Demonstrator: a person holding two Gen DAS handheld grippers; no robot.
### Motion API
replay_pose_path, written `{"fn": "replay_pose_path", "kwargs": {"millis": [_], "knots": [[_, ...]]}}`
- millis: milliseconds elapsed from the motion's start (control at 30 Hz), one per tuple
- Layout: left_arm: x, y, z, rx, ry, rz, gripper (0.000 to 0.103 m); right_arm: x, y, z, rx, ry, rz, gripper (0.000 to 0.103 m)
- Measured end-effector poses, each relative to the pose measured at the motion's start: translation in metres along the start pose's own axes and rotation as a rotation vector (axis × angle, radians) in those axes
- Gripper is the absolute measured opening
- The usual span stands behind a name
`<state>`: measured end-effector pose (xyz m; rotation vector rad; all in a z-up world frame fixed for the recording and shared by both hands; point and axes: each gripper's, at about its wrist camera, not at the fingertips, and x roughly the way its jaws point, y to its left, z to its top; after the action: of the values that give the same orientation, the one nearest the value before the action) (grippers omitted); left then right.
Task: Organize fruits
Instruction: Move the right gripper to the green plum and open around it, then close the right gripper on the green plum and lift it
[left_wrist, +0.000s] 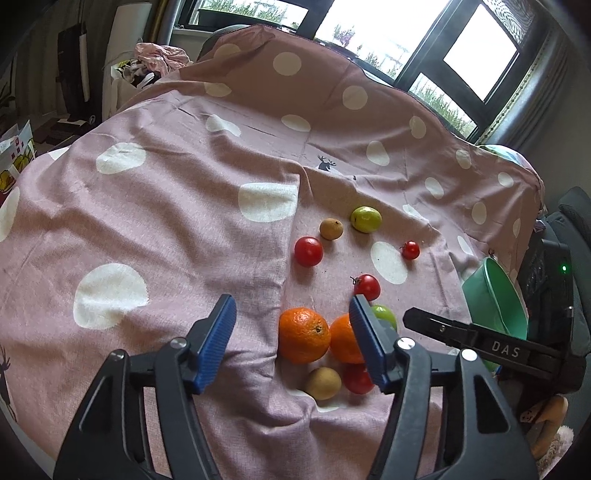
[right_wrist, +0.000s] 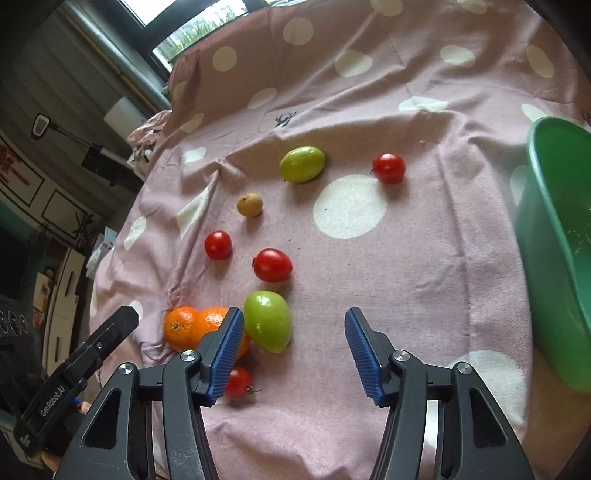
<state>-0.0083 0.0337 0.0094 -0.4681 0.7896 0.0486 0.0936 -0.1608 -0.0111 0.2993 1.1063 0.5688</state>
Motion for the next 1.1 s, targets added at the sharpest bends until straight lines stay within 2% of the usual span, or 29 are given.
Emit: {"fn": "replay_pose_path", "kwargs": {"millis": [167,367,467,667,733,867,1000,1100], "knots": [[0.001,0.000,-0.001,0.003,0.010,-0.022,0.052,0.019,0.005,0.009,-0.009,0.055,-0.011,0.056],[0.002,-0.008,-0.003,0.023,0.018,-0.043,0.050,0.032,-0.004,0.006,0.042,0.102,0.069,0.049],[0.003,-0.011,-0.005,0.031,0.027,-0.054,0.050,0.031,-0.002,0.005,0.030,0.092,0.108,0.036],[0.004,-0.029,-0.009,0.073,0.043,-0.102,0.050,0.007,-0.015,-0.002,0.058,0.065,0.126,0.036],[0.007,-0.042,-0.012,0.106,0.061,-0.119,0.050,-0.012,-0.023,-0.004,0.058,0.036,0.108,0.036],[0.021,-0.072,-0.023,0.171,0.111,-0.118,0.048,-0.028,-0.037,-0.007,0.036,0.008,-0.014,0.036],[0.036,-0.097,-0.032,0.210,0.167,-0.148,0.047,-0.018,-0.048,-0.002,0.074,0.058,0.001,0.036],[0.049,-0.109,-0.037,0.227,0.211,-0.154,0.046,-0.016,-0.046,-0.003,0.050,0.068,-0.018,0.036]]}}
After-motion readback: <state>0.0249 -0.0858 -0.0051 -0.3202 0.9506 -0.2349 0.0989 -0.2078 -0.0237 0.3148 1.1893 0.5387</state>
